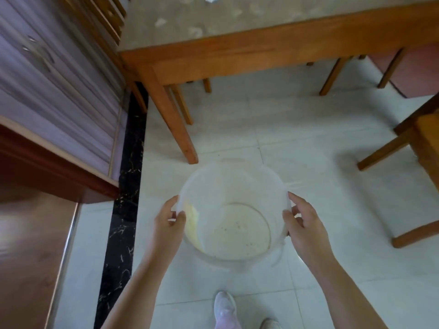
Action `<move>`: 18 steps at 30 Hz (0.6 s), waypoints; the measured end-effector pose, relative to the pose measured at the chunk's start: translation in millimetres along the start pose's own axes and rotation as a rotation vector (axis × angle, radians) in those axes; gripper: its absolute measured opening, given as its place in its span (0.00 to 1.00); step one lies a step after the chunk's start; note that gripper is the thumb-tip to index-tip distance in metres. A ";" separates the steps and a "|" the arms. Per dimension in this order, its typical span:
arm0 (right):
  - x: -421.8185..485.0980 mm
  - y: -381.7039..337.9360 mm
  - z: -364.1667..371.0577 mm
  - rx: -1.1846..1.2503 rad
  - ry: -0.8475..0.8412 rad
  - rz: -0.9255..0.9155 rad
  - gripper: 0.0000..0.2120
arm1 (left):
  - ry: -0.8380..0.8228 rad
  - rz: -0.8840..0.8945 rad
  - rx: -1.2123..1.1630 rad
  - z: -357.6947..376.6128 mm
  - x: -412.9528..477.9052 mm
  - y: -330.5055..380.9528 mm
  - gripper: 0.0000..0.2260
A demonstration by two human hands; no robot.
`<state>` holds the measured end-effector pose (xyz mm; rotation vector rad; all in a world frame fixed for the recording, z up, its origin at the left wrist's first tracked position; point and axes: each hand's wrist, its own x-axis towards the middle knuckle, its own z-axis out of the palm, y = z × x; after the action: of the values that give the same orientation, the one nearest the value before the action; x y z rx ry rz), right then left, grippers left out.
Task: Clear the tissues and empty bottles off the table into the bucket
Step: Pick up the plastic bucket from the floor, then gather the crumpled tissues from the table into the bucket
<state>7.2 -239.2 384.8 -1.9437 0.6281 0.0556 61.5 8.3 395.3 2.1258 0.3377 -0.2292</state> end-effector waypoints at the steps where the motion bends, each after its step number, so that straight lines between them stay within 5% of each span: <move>1: -3.1 -13.8 -8.9 0.014 0.014 -0.012 0.18 | 0.011 0.013 -0.013 -6.5 -4.0 14.1 0.17; 18: -60.8 -195.1 -146.8 0.152 0.207 -0.303 0.14 | 0.066 0.288 -0.272 -97.1 -72.9 219.2 0.16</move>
<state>7.9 -278.9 633.3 -1.8891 0.4505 -0.3768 67.5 -35.5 642.0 1.8869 0.0912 0.0530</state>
